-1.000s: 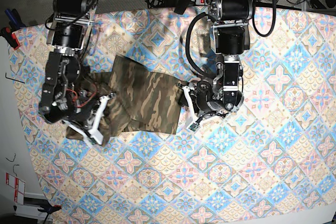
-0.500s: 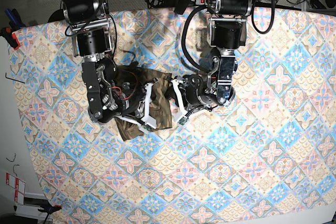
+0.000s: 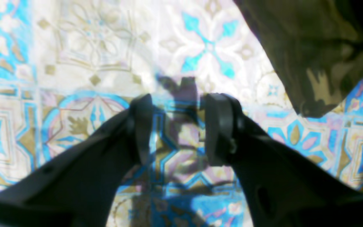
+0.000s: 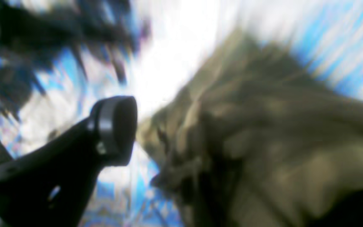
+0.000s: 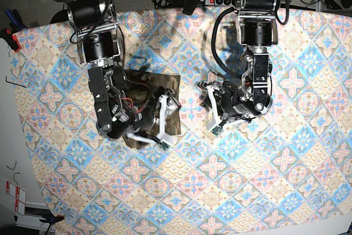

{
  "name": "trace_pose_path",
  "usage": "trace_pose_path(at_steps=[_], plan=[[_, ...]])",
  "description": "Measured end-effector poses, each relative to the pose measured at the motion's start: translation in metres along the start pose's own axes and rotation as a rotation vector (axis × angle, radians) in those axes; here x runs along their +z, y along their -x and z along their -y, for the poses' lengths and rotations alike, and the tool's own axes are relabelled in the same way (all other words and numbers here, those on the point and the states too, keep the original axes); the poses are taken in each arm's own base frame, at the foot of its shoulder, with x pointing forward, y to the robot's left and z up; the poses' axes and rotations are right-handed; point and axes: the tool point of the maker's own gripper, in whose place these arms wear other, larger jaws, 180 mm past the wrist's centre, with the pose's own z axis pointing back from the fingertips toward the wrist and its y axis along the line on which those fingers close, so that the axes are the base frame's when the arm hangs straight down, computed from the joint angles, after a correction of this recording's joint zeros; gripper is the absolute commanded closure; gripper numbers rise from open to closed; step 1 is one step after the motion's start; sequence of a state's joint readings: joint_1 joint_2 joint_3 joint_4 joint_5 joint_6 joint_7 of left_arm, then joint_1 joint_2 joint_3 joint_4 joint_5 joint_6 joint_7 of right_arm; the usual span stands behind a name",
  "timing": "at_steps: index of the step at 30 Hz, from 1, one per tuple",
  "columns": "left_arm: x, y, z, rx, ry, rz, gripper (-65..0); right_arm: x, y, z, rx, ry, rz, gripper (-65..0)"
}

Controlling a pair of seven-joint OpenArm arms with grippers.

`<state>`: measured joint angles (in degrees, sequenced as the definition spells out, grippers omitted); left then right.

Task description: Fold the T-shirt properly

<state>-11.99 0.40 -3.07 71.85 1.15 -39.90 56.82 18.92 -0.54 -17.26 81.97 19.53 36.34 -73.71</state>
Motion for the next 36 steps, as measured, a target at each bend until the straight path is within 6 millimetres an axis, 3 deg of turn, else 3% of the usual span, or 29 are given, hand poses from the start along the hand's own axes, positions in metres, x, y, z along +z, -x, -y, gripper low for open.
trace_pose_path(at_steps=[3, 9, 12, 17, 20, 23, 28, 30, 33, 36], plan=[[0.004, 0.013, -0.009, 0.008, -0.009, -0.022, -25.7, 0.008, -0.026, -0.013, 0.079, 0.005, 0.055, -47.1], [0.008, 0.014, -0.017, 0.019, -0.018, -0.016, -25.7, -0.006, -0.025, -0.047, 0.191, -0.047, 0.007, -47.1], [0.011, 0.015, -0.021, 0.055, -0.019, 0.003, -25.7, 0.009, -0.040, -0.046, 0.237, -0.002, 0.056, -47.1], [0.013, 0.029, -0.026, 0.080, -0.033, -0.018, -24.9, 0.037, -0.087, -0.057, 0.245, -0.007, 0.260, -47.1], [0.010, 0.040, -0.020, 0.083, -0.024, -0.038, -24.9, 0.038, -0.087, -0.051, 0.155, 0.010, 0.283, -47.1], [0.019, 0.044, -0.025, 0.062, -0.051, -0.037, -24.9, 0.036, -0.062, -0.012, 0.012, 0.136, 0.223, -47.1], [0.049, 0.031, -0.028, -0.013, -0.134, 0.007, -24.9, 0.023, 0.030, 0.030, -0.136, 0.257, 0.003, -47.1], [0.058, 0.024, -0.024, -0.062, -0.152, -0.004, -24.9, 0.019, 0.054, 0.039, -0.173, 0.262, -0.051, -44.9], [0.070, 0.000, -0.015, -0.149, -0.176, 0.031, -24.9, 0.012, 0.070, 0.045, -0.202, 0.253, -0.087, -36.0], [0.081, -0.024, -0.003, -0.222, -0.184, 0.082, -24.7, 0.002, 0.089, 0.044, -0.233, 0.228, -0.143, -17.1]])
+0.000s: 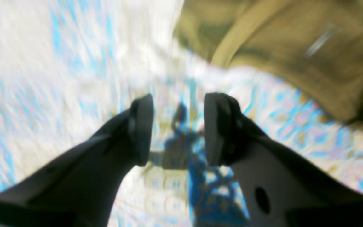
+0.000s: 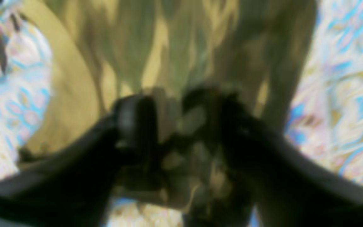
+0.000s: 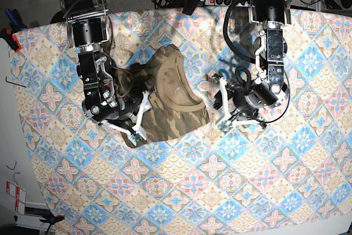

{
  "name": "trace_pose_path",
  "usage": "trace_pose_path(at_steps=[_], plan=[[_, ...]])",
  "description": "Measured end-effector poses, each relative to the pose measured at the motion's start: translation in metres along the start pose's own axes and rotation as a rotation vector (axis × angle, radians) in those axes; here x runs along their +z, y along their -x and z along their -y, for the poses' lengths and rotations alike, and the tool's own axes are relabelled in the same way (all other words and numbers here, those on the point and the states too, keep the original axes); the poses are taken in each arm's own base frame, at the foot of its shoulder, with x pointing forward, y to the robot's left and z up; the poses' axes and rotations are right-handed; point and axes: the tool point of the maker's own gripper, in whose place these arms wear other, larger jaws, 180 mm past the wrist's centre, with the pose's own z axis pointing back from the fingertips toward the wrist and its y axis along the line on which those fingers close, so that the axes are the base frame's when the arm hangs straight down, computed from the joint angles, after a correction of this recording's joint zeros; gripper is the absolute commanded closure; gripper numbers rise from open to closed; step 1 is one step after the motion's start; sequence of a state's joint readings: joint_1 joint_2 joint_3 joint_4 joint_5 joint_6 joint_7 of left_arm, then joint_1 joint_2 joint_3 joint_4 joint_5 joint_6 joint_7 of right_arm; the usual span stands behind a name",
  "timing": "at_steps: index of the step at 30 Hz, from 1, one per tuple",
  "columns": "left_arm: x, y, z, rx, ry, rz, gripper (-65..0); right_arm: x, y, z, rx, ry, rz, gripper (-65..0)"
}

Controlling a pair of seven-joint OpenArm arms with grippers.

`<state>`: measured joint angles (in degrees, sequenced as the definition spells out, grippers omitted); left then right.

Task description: Fold the T-shirt properly

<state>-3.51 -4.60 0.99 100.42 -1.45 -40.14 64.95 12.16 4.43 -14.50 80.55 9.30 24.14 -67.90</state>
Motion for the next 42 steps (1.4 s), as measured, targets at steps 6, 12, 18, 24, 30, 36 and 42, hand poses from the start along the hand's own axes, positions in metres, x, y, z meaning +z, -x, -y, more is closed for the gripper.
trace_pose_path(at_steps=[6, 12, 18, 24, 30, 36, 42], plan=[[0.019, -0.041, 0.000, -0.102, -0.044, 0.085, -3.8, 0.003, -0.003, 0.000, 0.003, 0.006, 0.008, -0.4], [0.019, -0.073, 0.007, -0.178, -0.034, 0.132, 0.0, 0.027, -0.026, 0.008, 0.005, 0.049, 0.111, 0.0], [0.003, -0.090, 0.068, -0.380, 0.053, 0.137, 0.0, 0.058, -0.007, 0.064, -0.188, 0.160, 0.153, 0.0], [-0.074, -0.034, 0.083, -0.325, 0.186, -0.025, 0.0, 0.061, 0.028, 0.079, -0.271, 0.183, 0.083, 0.0], [-0.109, -0.041, 0.095, -0.206, 0.287, 0.019, 0.0, 0.065, 0.057, 0.075, -0.265, 0.205, 0.037, 0.0], [-0.132, -0.048, 0.112, -0.146, 0.371, -0.010, 0.0, 0.074, 0.058, 0.077, -0.238, 0.221, 0.056, 0.0], [-0.081, -0.110, 0.095, -0.253, 0.223, 0.133, 0.0, 0.086, 0.071, 0.097, -0.225, 0.283, 0.022, 0.0]])
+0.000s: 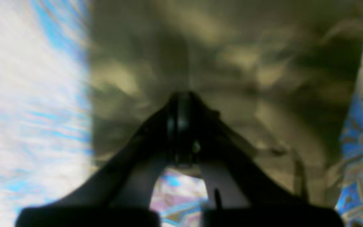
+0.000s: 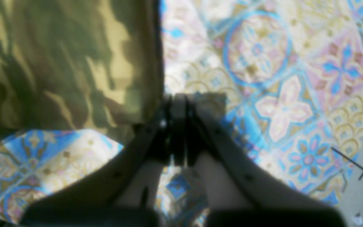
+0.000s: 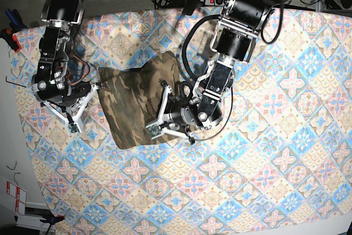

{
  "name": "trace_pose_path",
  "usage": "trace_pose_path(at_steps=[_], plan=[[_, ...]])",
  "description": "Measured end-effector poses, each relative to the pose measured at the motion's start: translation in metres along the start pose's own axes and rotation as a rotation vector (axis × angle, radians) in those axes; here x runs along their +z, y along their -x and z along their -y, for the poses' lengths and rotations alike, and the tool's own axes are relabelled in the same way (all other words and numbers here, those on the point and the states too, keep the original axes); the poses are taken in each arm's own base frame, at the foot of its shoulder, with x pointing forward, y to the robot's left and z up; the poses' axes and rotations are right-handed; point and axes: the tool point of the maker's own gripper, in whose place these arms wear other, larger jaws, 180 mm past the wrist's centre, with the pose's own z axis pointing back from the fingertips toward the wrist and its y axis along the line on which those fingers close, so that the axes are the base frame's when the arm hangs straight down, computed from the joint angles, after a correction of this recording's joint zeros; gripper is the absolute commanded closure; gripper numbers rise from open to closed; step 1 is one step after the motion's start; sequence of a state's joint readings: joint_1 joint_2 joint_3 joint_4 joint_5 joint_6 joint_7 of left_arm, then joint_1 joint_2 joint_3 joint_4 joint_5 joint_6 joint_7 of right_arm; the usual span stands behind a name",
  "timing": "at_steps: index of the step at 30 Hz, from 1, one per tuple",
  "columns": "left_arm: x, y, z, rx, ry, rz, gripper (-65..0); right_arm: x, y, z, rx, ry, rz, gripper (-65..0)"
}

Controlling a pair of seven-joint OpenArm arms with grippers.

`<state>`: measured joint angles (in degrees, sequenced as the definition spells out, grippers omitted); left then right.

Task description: Fold the T-shirt properly

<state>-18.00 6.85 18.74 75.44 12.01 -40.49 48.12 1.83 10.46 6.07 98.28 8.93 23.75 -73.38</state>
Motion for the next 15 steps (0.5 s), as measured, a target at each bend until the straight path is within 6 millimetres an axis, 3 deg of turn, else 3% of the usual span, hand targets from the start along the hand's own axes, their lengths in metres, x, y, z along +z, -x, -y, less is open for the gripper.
trace_pose_path(at_steps=[3, 6, 8, 10, 11, 15], plan=[[0.021, -0.020, 0.000, -0.110, -0.073, -0.037, 0.0, 0.000, -0.005, -0.004, -0.015, -0.018, 0.021, 0.0], [0.019, -0.014, 0.048, -0.206, 0.004, -0.069, 0.0, 0.003, -0.007, 0.008, -0.040, 0.007, 0.033, 0.0], [0.017, 0.004, 0.086, -0.238, 0.087, -0.099, 0.0, 0.005, -0.006, 0.017, -0.054, 0.026, 0.023, 0.0], [0.016, 0.020, 0.110, -0.234, 0.130, -0.123, 0.0, 0.007, -0.013, 0.024, -0.058, 0.041, 0.033, 0.0], [0.017, 0.027, 0.117, -0.229, 0.149, -0.129, 0.0, 0.007, -0.019, 0.027, -0.056, 0.044, 0.045, 0.0], [0.018, 0.040, 0.106, -0.216, 0.109, -0.175, 0.0, 0.000, -0.033, 0.033, -0.069, 0.030, 0.051, 0.0]])
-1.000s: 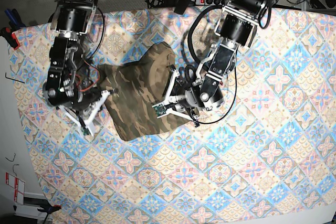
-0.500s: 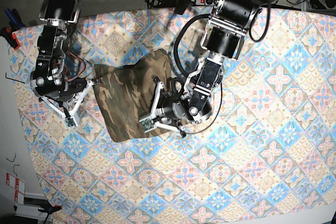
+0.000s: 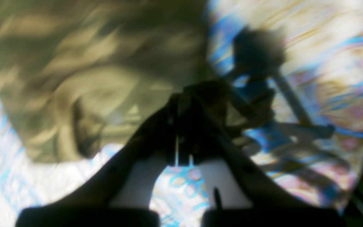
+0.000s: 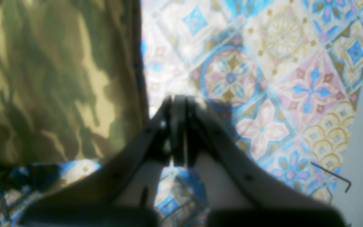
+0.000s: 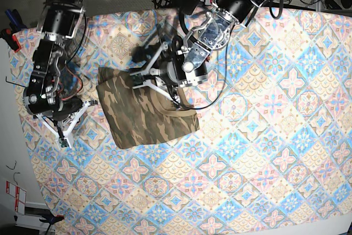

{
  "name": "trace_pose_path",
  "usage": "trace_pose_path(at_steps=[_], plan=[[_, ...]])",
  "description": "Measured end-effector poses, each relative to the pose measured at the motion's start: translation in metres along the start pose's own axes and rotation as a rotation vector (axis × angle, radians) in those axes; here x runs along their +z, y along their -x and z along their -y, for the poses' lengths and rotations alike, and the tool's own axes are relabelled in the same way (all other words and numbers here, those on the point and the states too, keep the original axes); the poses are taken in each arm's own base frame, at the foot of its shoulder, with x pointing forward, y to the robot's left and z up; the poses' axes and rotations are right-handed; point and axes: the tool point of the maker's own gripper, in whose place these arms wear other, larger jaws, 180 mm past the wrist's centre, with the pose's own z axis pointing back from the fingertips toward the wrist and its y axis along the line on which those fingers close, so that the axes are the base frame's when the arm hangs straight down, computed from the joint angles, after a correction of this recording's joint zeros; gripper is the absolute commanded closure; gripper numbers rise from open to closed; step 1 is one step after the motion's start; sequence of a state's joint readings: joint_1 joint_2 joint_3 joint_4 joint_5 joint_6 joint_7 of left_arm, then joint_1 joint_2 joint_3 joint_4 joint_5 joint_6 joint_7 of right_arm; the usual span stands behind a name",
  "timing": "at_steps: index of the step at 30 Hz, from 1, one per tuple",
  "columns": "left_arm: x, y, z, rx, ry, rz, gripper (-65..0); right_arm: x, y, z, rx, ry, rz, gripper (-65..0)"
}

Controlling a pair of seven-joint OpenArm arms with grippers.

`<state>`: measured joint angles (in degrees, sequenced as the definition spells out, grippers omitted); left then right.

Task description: Fold the T-shirt properly

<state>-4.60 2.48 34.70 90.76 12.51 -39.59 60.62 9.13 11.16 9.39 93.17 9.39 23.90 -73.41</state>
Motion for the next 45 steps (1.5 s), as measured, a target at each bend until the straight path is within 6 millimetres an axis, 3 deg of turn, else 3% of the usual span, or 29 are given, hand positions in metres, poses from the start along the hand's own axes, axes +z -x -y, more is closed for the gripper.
trace_pose_path(at_steps=[5, 10, 14, 17, 22, 26, 28, 34, 38, 43, 45], plan=[[-0.004, 0.017, 0.020, -0.006, 0.052, -0.022, 0.0, -0.010, -0.029, 0.002, 0.029, -0.009, 0.000, 0.0], [-0.013, 0.030, 0.016, 0.010, 0.062, -0.069, 0.0, -0.027, -0.079, -0.041, 0.153, -0.107, 0.073, 0.0], [-0.026, 0.049, 0.030, 0.027, 0.115, -0.126, 0.0, -0.058, -0.078, -0.059, 0.211, -0.150, 0.011, 0.0], [-0.026, 0.047, 0.029, 0.023, 0.117, -0.121, 0.0, -0.075, -0.073, -0.068, 0.245, -0.173, -0.015, 0.0], [-0.026, 0.044, 0.022, 0.022, 0.103, -0.118, 0.0, -0.087, -0.089, -0.084, 0.302, -0.199, 0.011, 0.0], [-0.034, 0.054, 0.032, 0.037, 0.141, -0.143, 0.0, -0.095, -0.103, -0.083, 0.319, -0.200, 0.031, 0.0], [-0.038, 0.052, 0.028, 0.033, 0.152, -0.144, 0.0, -0.106, -0.098, -0.082, 0.284, -0.211, 0.015, 0.0], [-0.056, 0.044, 0.023, 0.084, 0.225, -0.058, 0.0, -0.136, -0.034, -0.070, 0.185, -0.234, -0.097, 0.0], [-0.059, 0.036, 0.014, 0.079, 0.234, -0.048, 0.0, -0.139, -0.016, -0.045, 0.265, -0.152, -0.145, 0.0], [-0.061, 0.042, -0.010, 0.176, 0.216, -0.040, 0.0, -0.142, 0.001, -0.040, 0.234, -0.136, -0.143, 0.0], [-0.060, 0.048, -0.028, 0.222, 0.174, -0.049, 0.0, -0.141, 0.005, -0.039, 0.221, -0.142, -0.148, 0.0]])
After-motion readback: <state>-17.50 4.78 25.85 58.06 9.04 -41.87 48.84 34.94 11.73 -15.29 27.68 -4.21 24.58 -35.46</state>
